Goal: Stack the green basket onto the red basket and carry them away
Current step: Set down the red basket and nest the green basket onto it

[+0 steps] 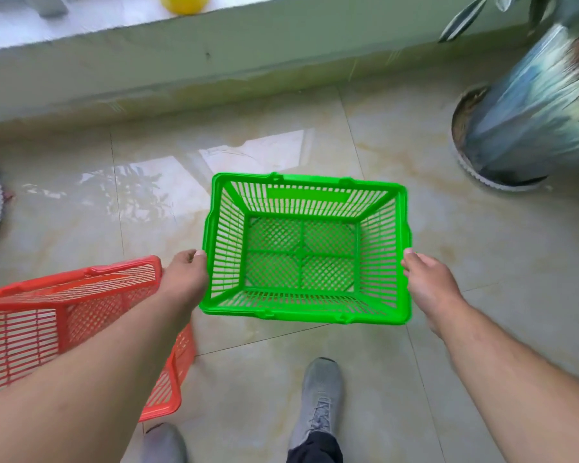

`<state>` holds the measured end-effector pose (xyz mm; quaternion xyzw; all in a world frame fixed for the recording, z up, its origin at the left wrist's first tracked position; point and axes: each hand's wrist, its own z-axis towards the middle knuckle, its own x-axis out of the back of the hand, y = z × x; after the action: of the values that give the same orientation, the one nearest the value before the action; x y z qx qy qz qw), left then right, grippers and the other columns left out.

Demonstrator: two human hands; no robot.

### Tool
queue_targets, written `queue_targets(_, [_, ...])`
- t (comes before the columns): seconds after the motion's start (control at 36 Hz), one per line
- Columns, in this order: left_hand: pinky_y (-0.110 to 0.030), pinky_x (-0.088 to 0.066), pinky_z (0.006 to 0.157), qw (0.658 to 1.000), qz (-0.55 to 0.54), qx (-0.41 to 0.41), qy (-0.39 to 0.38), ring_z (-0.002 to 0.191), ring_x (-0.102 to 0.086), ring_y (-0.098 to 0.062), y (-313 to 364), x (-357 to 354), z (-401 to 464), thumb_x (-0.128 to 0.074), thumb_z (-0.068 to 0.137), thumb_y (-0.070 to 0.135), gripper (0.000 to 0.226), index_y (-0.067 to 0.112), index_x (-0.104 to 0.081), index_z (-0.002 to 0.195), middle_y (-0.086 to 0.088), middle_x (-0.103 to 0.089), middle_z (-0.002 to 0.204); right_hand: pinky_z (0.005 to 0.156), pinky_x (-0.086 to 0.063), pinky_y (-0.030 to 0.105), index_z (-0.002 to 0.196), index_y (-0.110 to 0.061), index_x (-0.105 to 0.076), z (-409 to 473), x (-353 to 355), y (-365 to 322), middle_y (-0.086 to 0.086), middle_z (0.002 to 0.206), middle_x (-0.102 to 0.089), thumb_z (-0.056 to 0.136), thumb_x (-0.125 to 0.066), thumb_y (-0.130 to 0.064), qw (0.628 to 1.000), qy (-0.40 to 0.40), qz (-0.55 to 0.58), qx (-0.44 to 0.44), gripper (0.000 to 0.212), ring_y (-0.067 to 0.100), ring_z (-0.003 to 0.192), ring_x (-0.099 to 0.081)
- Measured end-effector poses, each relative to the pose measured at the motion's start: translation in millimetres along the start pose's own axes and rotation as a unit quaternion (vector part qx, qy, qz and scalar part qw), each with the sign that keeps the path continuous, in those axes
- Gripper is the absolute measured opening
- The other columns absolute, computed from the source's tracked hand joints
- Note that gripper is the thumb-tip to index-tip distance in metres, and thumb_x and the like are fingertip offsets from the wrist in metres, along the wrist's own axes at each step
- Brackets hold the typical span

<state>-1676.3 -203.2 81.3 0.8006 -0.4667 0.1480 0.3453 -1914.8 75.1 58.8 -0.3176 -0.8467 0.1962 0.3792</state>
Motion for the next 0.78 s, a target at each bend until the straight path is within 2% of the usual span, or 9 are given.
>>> queue_targets(0.11, [-0.046, -0.043, 0.114, 1.0, 0.014, 0.015, 0.02, 0.136, -0.053, -0.04, -3, -14, 27, -0.04, 0.109, 0.039, 0.054, 0.009, -0.048, 0.152, -0.021, -0.054, 0.153, 0.097, -0.05, 0.04, 0.113, -0.004, -0.071, 25, 1, 3, 0.012, 0.11, -0.073, 0.101, -0.052, -0.036, 0.999, 0.046, -0.019, 0.01, 0.039, 0.027, 0.105, -0.067])
queue_targets(0.22, [-0.047, -0.036, 0.119, 0.998, 0.028, 0.034, 0.042, 0.147, -0.042, -0.041, -3, -27, 48, -0.038, 0.11, 0.036, 0.057, 0.009, -0.037, 0.16, -0.02, -0.041, 0.163, 0.087, -0.042, 0.028, 0.119, -0.003, -0.069, 45, -3, 7, 0.009, 0.104, -0.069, 0.101, -0.055, -0.028, 0.995, 0.093, -0.022, 0.011, 0.034, 0.018, 0.099, -0.06])
queue_targets(0.28, [-0.048, -0.034, 0.122, 0.998, 0.027, 0.037, 0.045, 0.148, -0.041, -0.041, -4, -29, 57, -0.038, 0.109, 0.036, 0.058, 0.007, -0.036, 0.159, -0.021, -0.04, 0.164, 0.089, -0.045, 0.031, 0.119, -0.004, -0.069, 53, -6, 11, 0.013, 0.113, -0.072, 0.1, -0.056, -0.028, 0.993, 0.108, -0.037, 0.008, 0.033, 0.022, 0.102, -0.064])
queue_targets(0.36, [-0.052, -0.037, 0.121, 0.998, 0.032, 0.043, 0.045, 0.144, -0.046, -0.043, -11, -33, 73, -0.038, 0.105, 0.042, 0.062, 0.006, -0.043, 0.154, -0.024, -0.047, 0.158, 0.101, -0.05, 0.041, 0.124, -0.006, -0.067, 62, -12, 16, 0.016, 0.126, -0.07, 0.097, -0.054, -0.033, 0.992, 0.113, -0.065, -0.005, 0.04, 0.031, 0.116, -0.065])
queue_targets(0.44, [-0.056, -0.042, 0.116, 0.998, 0.032, 0.047, 0.042, 0.136, -0.053, -0.044, -19, -39, 88, -0.033, 0.1, 0.048, 0.065, 0.007, -0.051, 0.147, -0.024, -0.055, 0.15, 0.101, -0.049, 0.043, 0.129, -0.002, -0.061, 72, -18, 21, 0.019, 0.128, -0.067, 0.1, -0.049, -0.031, 0.991, 0.095, -0.093, -0.003, 0.042, 0.034, 0.118, -0.063])
queue_targets(0.53, [-0.056, -0.047, 0.111, 0.998, 0.021, 0.04, 0.036, 0.124, -0.06, -0.043, -20, -44, 92, -0.033, 0.104, 0.044, 0.056, 0.005, -0.058, 0.137, -0.022, -0.063, 0.136, 0.092, -0.049, 0.043, 0.117, -0.002, -0.064, 80, -22, 26, 0.022, 0.117, -0.069, 0.102, -0.046, -0.026, 0.99, 0.079, -0.113, 0.001, 0.033, 0.038, 0.108, -0.065])
queue_targets(0.67, [-0.055, -0.051, 0.105, 0.998, 0.012, 0.042, 0.046, 0.114, -0.064, -0.044, -23, -49, 97, -0.033, 0.109, 0.038, 0.048, 0.004, -0.062, 0.127, -0.023, -0.066, 0.124, 0.078, -0.049, 0.041, 0.097, -0.002, -0.066, 91, -20, 34, 0.021, 0.097, -0.069, 0.101, -0.041, -0.019, 0.989, 0.071, -0.132, -0.01, 0.03, 0.036, 0.092, -0.064])
queue_targets(0.72, [-0.055, -0.054, 0.103, 0.998, 0.008, 0.04, 0.049, 0.109, -0.065, -0.043, -22, -50, 96, -0.035, 0.11, 0.033, 0.038, 0.008, -0.063, 0.116, -0.022, -0.067, 0.117, 0.063, -0.043, 0.036, 0.078, -0.003, -0.059, 94, -18, 36, 0.015, 0.077, -0.062, 0.1, -0.041, -0.014, 0.988, 0.072, -0.139, -0.011, 0.03, 0.032, 0.078, -0.058])
queue_targets(0.78, [-0.055, -0.056, 0.1, 0.998, 0.002, 0.041, 0.051, 0.106, -0.067, -0.043, -21, -51, 96, -0.038, 0.11, 0.027, 0.03, 0.011, -0.063, 0.112, -0.021, -0.067, 0.112, 0.055, -0.035, 0.031, 0.069, -0.006, -0.052, 95, -16, 39, 0.007, 0.065, -0.053, 0.1, -0.042, -0.01, 0.988, 0.073, -0.137, -0.017, 0.033, 0.027, 0.07, -0.05])
